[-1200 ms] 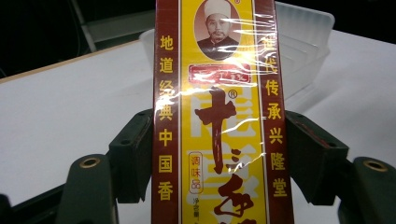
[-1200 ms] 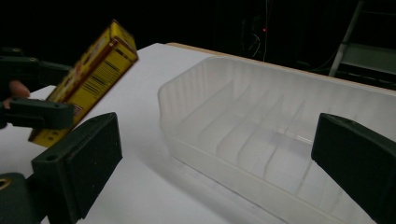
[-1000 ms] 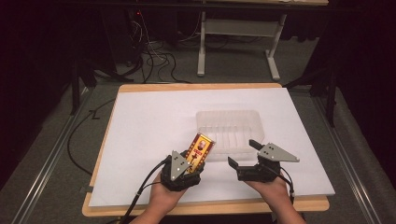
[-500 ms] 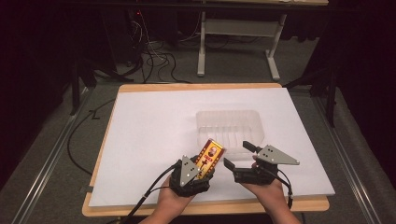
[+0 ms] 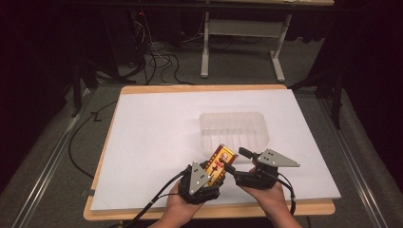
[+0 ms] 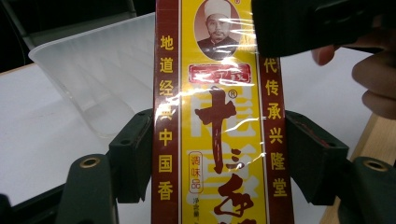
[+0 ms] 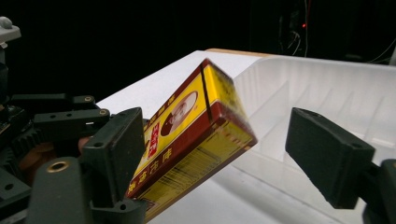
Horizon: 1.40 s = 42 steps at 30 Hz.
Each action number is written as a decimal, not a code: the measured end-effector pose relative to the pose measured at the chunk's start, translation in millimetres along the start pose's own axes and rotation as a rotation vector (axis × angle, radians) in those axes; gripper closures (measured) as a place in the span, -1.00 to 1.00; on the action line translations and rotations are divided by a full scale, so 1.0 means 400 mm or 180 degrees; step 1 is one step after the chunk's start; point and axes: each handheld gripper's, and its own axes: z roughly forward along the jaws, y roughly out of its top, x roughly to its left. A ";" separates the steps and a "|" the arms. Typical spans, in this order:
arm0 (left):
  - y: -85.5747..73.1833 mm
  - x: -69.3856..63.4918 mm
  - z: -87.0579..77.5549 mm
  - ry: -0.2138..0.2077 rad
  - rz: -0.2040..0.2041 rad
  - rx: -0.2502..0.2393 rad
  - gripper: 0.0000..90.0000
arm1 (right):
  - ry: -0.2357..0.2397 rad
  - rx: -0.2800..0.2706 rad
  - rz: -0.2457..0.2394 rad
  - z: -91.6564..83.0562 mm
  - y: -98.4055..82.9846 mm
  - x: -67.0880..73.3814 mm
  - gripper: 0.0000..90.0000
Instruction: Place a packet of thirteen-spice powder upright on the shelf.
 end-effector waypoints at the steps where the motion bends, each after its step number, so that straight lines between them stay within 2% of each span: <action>1: 0.001 -0.001 -0.001 0.0000 0.0004 -0.0003 -0.28 | 0.0021 0.0005 0.0029 0.002 -0.002 0.000 -0.51; 8: 0.001 -0.005 -0.002 -0.0001 0.0004 -0.0011 -0.28 | 0.0205 0.0021 0.0282 0.014 -0.016 -0.004 -0.27; 13: -0.002 -0.006 -0.001 -0.0005 0.0012 0.0027 -0.28 | 0.0307 0.0089 0.0370 0.020 -0.021 -0.008 -0.11; 19: -0.006 -0.003 0.004 0.0027 0.0044 0.0014 -0.28 | 0.0376 0.0083 0.0467 0.017 -0.023 -0.011 0.11; 25: -0.014 0.003 0.016 -0.0012 0.0011 0.0115 -0.28 | 0.0493 0.0087 0.0600 0.012 -0.022 -0.018 0.34; 30: -0.018 0.006 0.022 -0.0026 0.0008 0.0170 -0.28 | 0.0520 0.0104 0.0580 0.012 -0.022 -0.013 0.43; 33: -0.020 0.009 0.028 -0.0057 -0.0001 0.0212 -0.28 | 0.0511 0.0102 0.0518 0.013 -0.020 -0.006 0.47; 37: -0.023 0.010 0.030 -0.0068 0.0027 0.0221 -0.31 | 0.0474 0.0093 0.0363 0.014 -0.017 0.011 0.52; 39: -0.022 0.012 0.029 -0.0098 0.0007 0.0220 -0.37 | 0.0380 0.0087 0.0259 0.011 -0.013 0.018 0.52; 42: -0.021 0.017 0.027 -0.0117 -0.0007 0.0214 -0.42 | 0.0301 0.0074 0.0259 0.007 -0.012 0.012 0.52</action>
